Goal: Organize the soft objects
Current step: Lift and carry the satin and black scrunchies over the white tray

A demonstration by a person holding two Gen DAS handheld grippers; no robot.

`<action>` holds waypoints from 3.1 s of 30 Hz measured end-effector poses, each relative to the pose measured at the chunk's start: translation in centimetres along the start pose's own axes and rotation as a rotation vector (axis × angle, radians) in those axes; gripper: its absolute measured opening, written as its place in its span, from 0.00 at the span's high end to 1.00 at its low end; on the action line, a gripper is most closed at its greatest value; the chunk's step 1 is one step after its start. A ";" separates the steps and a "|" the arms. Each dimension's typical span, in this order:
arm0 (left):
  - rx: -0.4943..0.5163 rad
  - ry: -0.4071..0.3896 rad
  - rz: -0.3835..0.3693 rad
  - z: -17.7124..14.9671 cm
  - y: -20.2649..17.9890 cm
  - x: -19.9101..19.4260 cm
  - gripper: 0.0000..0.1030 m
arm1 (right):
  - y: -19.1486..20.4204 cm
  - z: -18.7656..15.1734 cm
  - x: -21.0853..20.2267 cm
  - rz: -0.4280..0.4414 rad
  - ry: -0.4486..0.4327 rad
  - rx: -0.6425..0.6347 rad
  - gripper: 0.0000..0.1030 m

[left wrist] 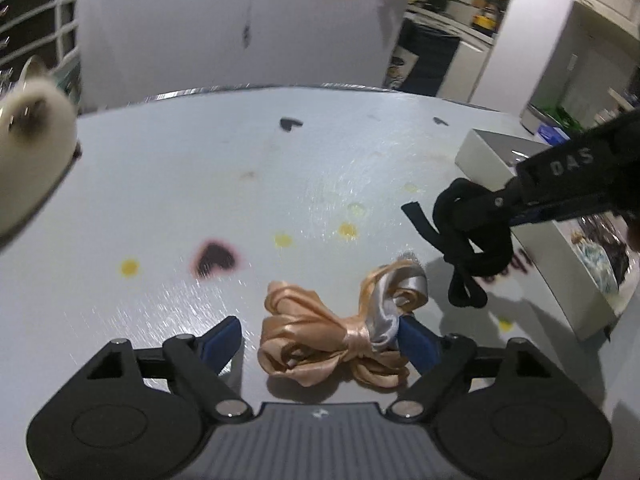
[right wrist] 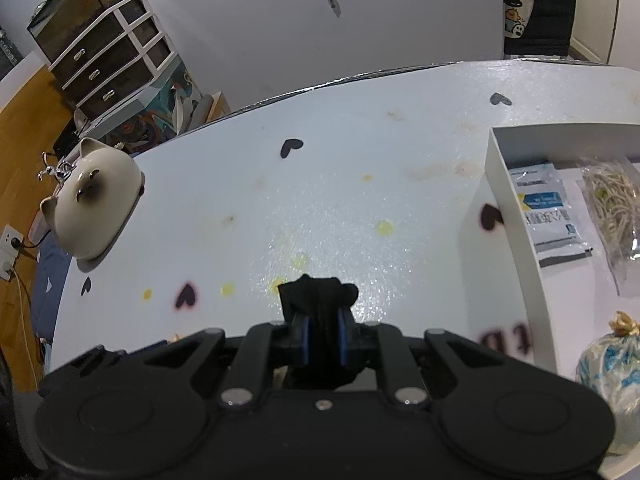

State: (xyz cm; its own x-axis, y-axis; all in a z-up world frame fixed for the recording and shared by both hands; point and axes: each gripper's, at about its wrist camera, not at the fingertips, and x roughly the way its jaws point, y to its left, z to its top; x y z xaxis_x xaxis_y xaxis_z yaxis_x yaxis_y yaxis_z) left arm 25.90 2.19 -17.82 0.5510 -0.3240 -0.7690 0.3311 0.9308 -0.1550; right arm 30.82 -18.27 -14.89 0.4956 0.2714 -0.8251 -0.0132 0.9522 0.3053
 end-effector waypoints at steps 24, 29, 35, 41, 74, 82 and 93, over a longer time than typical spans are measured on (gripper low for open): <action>-0.100 -0.124 0.000 0.0 -2.2 -4.7 0.68 | 1.2 -2.1 -4.3 0.027 -0.067 -0.097 0.86; -0.125 -0.175 0.020 0.1 -2.9 -7.7 0.68 | 1.2 -3.0 -7.3 0.039 -0.125 -0.137 0.86; -0.146 -0.215 0.052 0.4 -4.8 -11.1 0.68 | 0.3 -4.0 -11.1 0.063 -0.193 -0.161 0.86; -0.172 -0.229 0.079 1.1 -7.5 -13.4 0.68 | -2.3 -4.8 -14.5 0.078 -0.253 -0.144 0.86; -0.144 -0.274 0.052 10.8 -30.4 -5.3 0.68 | -27.6 1.7 -22.2 0.016 -0.347 -0.131 0.86; -0.184 -0.232 -0.048 14.1 -33.4 1.1 0.67 | -33.2 4.3 -20.7 -0.035 -0.334 -0.087 0.85; -0.334 -0.059 -0.177 16.2 -36.2 12.3 0.67 | -38.7 7.4 -17.8 -0.076 -0.303 -0.040 0.85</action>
State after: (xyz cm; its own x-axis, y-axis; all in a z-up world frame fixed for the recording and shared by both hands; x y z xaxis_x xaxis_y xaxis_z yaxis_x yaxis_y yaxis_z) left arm 33.09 -38.22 -11.58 0.5540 -0.4844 -0.6771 0.1624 0.8605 -0.4828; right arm 28.94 -60.93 -8.52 0.7324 0.1508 -0.6640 0.0025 0.9746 0.2241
